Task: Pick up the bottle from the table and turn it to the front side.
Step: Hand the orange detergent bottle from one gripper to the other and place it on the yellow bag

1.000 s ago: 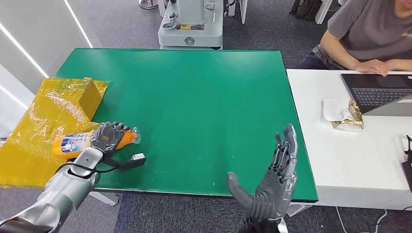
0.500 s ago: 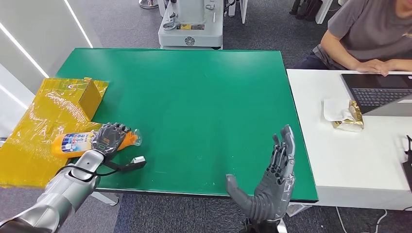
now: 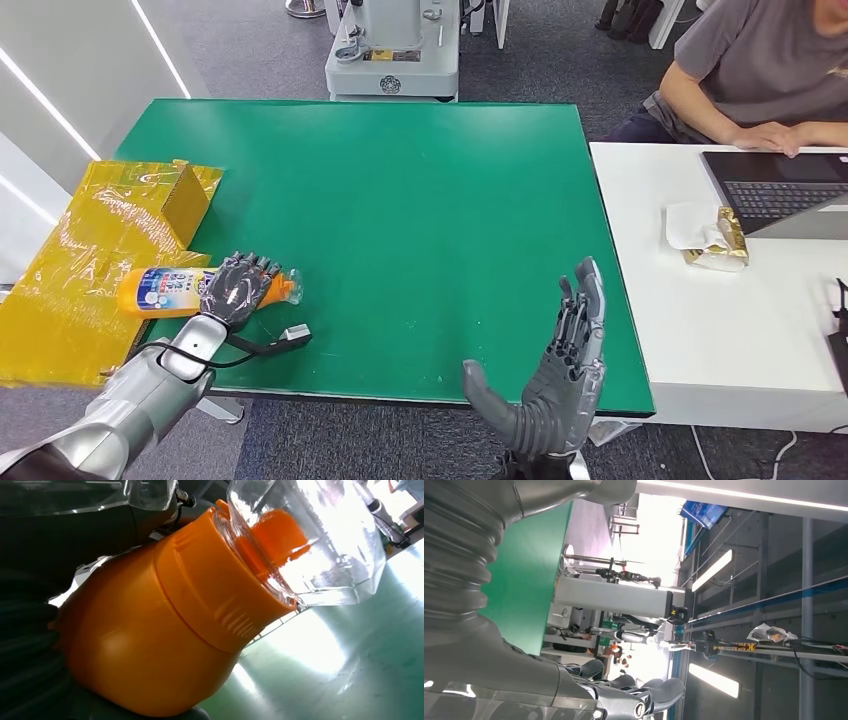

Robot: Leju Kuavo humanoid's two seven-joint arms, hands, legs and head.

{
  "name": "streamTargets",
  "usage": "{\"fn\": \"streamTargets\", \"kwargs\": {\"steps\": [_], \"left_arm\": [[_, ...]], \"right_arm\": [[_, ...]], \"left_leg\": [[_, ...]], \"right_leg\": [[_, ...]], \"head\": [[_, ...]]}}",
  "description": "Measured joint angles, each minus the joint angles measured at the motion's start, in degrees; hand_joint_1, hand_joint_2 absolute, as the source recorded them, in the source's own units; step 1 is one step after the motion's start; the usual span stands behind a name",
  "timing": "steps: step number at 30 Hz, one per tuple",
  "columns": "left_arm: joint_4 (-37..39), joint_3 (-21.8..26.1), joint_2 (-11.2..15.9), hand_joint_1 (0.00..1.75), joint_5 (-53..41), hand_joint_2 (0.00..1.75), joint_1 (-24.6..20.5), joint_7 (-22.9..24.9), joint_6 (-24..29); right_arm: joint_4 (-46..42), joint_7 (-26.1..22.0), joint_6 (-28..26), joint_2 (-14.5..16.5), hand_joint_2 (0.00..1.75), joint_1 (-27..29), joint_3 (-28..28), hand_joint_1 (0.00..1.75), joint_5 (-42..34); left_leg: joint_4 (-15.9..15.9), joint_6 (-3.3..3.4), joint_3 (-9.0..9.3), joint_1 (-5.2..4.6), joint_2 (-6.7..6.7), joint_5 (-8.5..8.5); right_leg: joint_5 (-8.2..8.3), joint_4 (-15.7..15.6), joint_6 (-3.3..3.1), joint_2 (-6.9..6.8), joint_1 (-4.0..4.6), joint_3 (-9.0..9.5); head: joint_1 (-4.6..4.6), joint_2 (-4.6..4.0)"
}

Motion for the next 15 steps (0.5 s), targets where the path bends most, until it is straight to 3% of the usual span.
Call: {"fn": "streamTargets", "kwargs": {"steps": [1, 4, 5, 15], "left_arm": [[0.0, -0.5, 0.0, 1.52, 0.0, 1.75, -0.1, 0.2, 0.0], [0.0, -1.3, 0.0, 0.21, 0.0, 1.75, -0.4, 0.4, 0.0], [0.0, -1.4, 0.0, 0.0, 0.0, 1.75, -0.6, 0.4, 0.0], [0.0, -1.6, -0.1, 0.0, 0.1, 1.75, -1.7, 0.3, 0.0]], "right_arm": [[0.0, 0.0, 0.0, 0.0, 1.75, 0.0, 0.0, 0.0, 0.0], [0.0, 0.0, 0.0, 0.0, 1.75, 0.0, 0.0, 0.0, 0.0], [0.0, 0.0, 0.0, 0.0, 1.75, 0.0, 0.0, 0.0, 0.0], [0.0, 0.0, 0.0, 0.0, 1.75, 0.0, 0.0, 0.0, 0.1]], "left_leg": [[0.0, 0.0, 0.0, 0.0, 0.0, 0.0], [0.0, 0.0, 0.0, 0.0, 0.0, 0.0], [0.0, 0.0, 0.0, 0.0, 0.0, 0.0], [0.0, 0.0, 0.0, 0.0, 0.01, 0.0]], "right_leg": [[0.0, 0.0, 0.0, 0.0, 0.0, 0.0], [0.0, 0.0, 0.0, 0.0, 0.0, 0.0], [0.0, 0.0, 0.0, 0.0, 0.0, 0.0], [0.0, 0.0, 0.0, 0.01, 0.0, 0.0]], "head": [[-0.01, 0.0], [-0.01, 0.0], [-0.01, 0.0], [0.0, 0.0]]}}
